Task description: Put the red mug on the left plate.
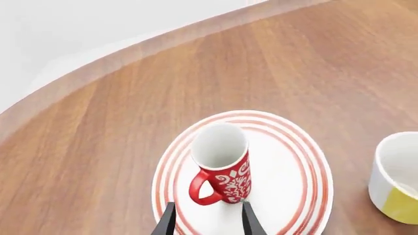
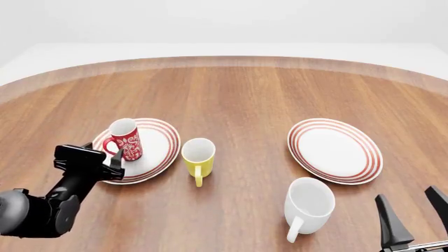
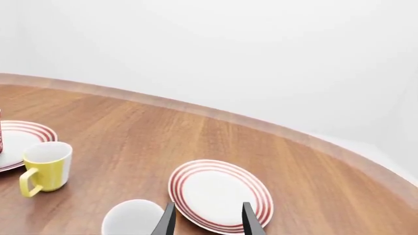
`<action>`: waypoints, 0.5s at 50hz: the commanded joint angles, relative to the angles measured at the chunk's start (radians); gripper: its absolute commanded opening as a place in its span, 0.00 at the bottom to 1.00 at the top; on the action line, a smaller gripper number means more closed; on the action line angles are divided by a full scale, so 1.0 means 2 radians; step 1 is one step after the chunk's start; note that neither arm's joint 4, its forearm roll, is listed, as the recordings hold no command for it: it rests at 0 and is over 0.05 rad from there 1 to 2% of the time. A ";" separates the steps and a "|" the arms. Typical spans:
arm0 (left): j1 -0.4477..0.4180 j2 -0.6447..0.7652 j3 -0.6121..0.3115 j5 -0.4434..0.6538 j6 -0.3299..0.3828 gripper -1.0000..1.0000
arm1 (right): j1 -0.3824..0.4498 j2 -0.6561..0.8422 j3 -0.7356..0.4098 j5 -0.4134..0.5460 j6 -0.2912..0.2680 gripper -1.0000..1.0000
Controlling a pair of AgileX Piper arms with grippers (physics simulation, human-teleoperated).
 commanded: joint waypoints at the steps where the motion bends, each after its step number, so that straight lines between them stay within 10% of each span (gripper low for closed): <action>1: -0.014 -0.079 0.051 0.021 -0.019 1.00 | -0.003 0.000 0.000 -0.002 -0.007 1.00; 23: -0.018 -0.342 0.164 0.153 -0.039 1.00 | -0.004 0.000 0.000 -0.009 -0.028 1.00; 25: -0.016 -0.504 0.182 0.290 -0.047 1.00 | -0.001 0.000 0.000 -0.014 -0.035 1.00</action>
